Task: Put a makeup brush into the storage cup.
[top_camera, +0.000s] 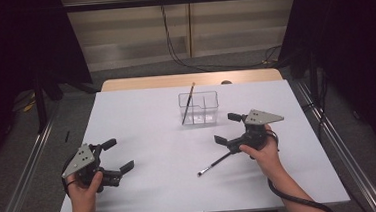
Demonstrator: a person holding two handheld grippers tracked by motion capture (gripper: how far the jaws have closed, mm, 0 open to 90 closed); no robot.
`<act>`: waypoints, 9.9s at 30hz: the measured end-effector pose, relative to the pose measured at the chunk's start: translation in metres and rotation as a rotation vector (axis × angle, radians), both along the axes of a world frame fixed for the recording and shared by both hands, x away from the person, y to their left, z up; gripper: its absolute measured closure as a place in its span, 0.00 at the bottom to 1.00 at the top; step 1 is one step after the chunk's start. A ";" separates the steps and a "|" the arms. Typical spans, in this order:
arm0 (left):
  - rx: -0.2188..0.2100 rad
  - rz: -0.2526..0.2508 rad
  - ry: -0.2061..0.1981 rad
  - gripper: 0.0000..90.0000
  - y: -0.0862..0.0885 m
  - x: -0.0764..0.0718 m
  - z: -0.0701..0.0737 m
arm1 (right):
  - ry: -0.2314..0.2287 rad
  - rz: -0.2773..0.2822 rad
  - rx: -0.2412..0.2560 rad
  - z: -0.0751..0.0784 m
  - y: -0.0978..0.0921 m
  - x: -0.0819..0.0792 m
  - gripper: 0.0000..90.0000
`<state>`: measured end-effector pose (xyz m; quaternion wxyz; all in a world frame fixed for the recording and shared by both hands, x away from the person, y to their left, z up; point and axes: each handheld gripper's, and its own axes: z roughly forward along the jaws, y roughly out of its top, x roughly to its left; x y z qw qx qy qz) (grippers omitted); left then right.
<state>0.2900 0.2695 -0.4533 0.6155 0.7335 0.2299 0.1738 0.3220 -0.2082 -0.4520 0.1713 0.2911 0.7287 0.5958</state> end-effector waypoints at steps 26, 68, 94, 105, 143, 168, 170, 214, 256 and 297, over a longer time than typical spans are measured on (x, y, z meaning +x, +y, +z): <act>0.016 -0.008 0.009 0.01 -0.002 0.002 0.000 | 0.166 0.101 -0.218 -0.001 0.016 0.020 0.00; 0.025 -0.014 0.022 0.01 -0.006 0.004 -0.001 | 0.408 0.284 -0.735 -0.002 0.038 0.030 0.00; 0.026 -0.010 0.020 0.01 -0.006 0.004 -0.001 | 0.446 0.336 -0.829 -0.011 0.048 0.025 0.10; 0.030 -0.008 0.017 0.01 -0.006 0.004 -0.001 | 0.445 0.343 -0.862 -0.011 0.049 0.024 0.23; 0.028 -0.005 0.014 0.01 -0.005 0.004 0.000 | 0.467 0.422 -0.958 0.001 0.051 0.020 0.94; 0.017 -0.012 0.020 0.01 -0.008 0.004 0.000 | 0.495 0.362 -1.019 0.001 0.061 0.018 0.94; 0.015 -0.012 0.021 0.01 -0.007 0.004 0.000 | 0.495 0.360 -0.995 0.001 0.058 0.019 0.94; 0.019 -0.017 0.036 0.01 -0.012 0.005 -0.003 | 0.243 0.170 -0.263 -0.003 0.016 -0.004 0.94; -0.053 -0.061 0.053 0.00 -0.042 0.016 0.006 | 0.132 0.138 0.048 -0.012 0.010 -0.015 0.94; -0.133 -0.195 0.118 0.00 -0.134 0.049 0.014 | 0.122 0.149 0.064 -0.016 0.004 -0.016 0.94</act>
